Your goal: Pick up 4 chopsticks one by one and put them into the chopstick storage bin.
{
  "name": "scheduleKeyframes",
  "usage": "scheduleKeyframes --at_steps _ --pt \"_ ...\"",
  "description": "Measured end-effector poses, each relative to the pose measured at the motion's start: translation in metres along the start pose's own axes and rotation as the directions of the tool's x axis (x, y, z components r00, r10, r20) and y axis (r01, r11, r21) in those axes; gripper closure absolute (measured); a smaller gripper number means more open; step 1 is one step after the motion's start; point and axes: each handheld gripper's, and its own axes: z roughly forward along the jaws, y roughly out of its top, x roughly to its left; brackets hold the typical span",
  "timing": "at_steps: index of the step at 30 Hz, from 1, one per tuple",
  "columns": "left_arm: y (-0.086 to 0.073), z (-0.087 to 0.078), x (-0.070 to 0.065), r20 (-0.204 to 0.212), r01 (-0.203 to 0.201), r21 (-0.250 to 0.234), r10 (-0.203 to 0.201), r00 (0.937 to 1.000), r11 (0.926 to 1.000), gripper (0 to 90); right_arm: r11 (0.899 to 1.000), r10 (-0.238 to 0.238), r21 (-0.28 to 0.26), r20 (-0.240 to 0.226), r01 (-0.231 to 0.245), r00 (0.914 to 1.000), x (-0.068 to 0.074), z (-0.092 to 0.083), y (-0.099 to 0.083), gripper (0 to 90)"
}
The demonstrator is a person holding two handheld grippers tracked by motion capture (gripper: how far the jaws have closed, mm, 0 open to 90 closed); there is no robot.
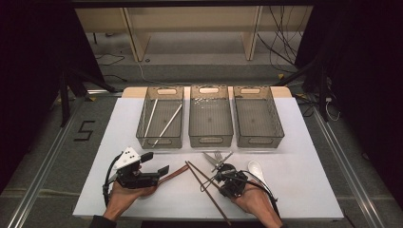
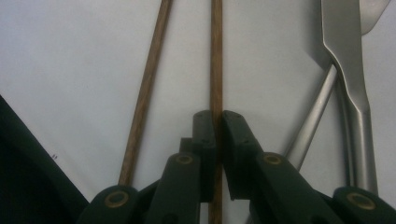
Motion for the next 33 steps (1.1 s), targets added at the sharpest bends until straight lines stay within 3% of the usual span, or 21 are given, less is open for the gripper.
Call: scheduleKeyframes --at_steps 13,24,33 --pt "0.0 -0.001 0.002 -0.004 0.001 -0.005 -0.001 1.0 1.0 18.2 0.999 -0.018 -0.032 -0.013 0.018 0.9997 -0.001 -0.008 0.0 85.0" --pt "0.0 -0.002 0.003 -0.013 0.005 -0.017 -0.005 0.9999 0.9998 18.2 0.99 -0.033 -0.137 -0.026 0.029 0.9991 -0.008 -0.034 0.003 85.0" --pt "-0.001 -0.004 0.004 -0.023 0.012 -0.029 -0.013 0.9997 0.9995 18.2 0.979 -0.025 -0.203 -0.038 0.017 0.999 -0.017 -0.047 0.022 85.0"
